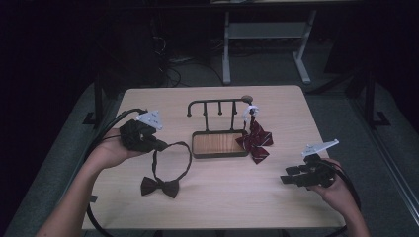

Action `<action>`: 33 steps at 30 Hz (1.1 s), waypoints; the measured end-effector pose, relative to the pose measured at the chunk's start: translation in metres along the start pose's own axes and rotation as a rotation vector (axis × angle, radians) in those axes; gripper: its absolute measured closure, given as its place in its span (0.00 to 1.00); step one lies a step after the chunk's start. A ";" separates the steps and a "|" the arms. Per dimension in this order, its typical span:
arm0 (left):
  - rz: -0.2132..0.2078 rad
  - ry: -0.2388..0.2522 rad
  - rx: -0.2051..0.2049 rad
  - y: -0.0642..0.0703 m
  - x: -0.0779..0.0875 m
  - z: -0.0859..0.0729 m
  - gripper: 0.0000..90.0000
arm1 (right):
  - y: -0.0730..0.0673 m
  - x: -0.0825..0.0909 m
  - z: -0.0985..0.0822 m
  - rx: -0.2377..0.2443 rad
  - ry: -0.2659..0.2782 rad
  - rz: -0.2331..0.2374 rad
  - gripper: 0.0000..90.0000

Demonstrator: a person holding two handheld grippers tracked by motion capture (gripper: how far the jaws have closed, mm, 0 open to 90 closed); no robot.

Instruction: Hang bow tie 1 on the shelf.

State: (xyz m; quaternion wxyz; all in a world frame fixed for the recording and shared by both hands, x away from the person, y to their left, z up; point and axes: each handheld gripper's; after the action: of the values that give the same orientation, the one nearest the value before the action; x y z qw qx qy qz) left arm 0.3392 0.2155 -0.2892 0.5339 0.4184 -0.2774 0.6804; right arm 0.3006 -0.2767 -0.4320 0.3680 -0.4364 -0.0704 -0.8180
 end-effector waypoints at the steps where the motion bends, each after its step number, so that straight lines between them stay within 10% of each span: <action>1: 0.000 0.000 0.000 0.000 0.000 0.000 1.00 | 0.000 0.000 0.000 0.000 0.000 0.000 0.56; 33: 0.008 0.004 -0.010 -0.011 0.016 0.023 1.00 | 0.000 0.001 0.000 0.002 0.001 0.000 0.56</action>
State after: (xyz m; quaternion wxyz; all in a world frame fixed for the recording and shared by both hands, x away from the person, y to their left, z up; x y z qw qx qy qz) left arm 0.3547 0.2080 -0.2646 0.5339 0.4135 -0.2813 0.6818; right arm 0.3003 -0.2776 -0.4311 0.3683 -0.4357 -0.0711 -0.8182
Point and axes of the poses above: each handheld gripper's, and its own axes: x roughly backward along the jaws, z roughly out of its top, y roughly to its right, and after that the axes turned 8 degrees about -z, right-handed
